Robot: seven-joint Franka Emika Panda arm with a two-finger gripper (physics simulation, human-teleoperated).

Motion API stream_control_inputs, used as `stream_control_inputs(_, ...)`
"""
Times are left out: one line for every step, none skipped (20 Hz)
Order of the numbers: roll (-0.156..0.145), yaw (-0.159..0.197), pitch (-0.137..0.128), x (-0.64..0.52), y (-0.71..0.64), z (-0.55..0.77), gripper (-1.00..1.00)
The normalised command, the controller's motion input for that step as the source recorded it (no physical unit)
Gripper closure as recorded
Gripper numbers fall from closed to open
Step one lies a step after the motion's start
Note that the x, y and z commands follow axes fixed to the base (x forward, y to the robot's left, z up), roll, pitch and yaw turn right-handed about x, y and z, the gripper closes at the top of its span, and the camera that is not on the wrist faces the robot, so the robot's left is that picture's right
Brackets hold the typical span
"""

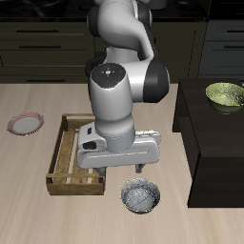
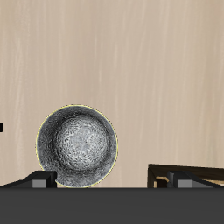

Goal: Place the black bowl in the wooden tray

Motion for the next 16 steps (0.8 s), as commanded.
stream_control_inputs(-0.031,-0.007,0.009,0.04,-0.06,-0.11,-1.00)
stream_control_inputs(-0.007,0.028,-0.002,0.07,-0.02,-0.17,-1.00)
stream_control_inputs(0.027,0.019,0.043,0.05,0.04,-0.25,-1.00)
stream_control_inputs(-0.004,0.031,-0.004,0.02,0.00,-0.11,-1.00)
stream_control_inputs(0.021,-0.006,0.036,0.06,0.06,-0.24,-1.00)
stream_control_inputs(0.000,0.000,0.000,0.02,-0.01,0.00,-1.00)
stream_control_inputs(0.000,0.000,0.000,0.00,0.00,0.00,-1.00)
stream_control_inputs(0.013,0.089,0.017,0.22,0.12,-0.35,-1.00)
stream_control_inputs(0.000,-0.004,0.026,0.05,0.02,-0.04,-1.00)
stream_control_inputs(0.017,0.055,-0.009,0.15,0.13,0.01,-1.00)
stream_control_inputs(0.003,0.005,0.009,0.09,-0.01,-0.01,-1.00)
stream_control_inputs(-0.014,-0.012,0.011,0.05,0.03,0.09,-1.00)
stream_control_inputs(0.006,0.046,-0.056,0.08,0.15,0.22,-1.00)
stream_control_inputs(0.024,-0.005,0.010,0.08,0.02,0.02,-1.00)
stream_control_inputs(-0.026,0.044,0.022,0.22,0.08,0.06,-1.00)
stream_control_inputs(-0.004,0.060,0.013,0.20,0.07,0.12,-1.00)
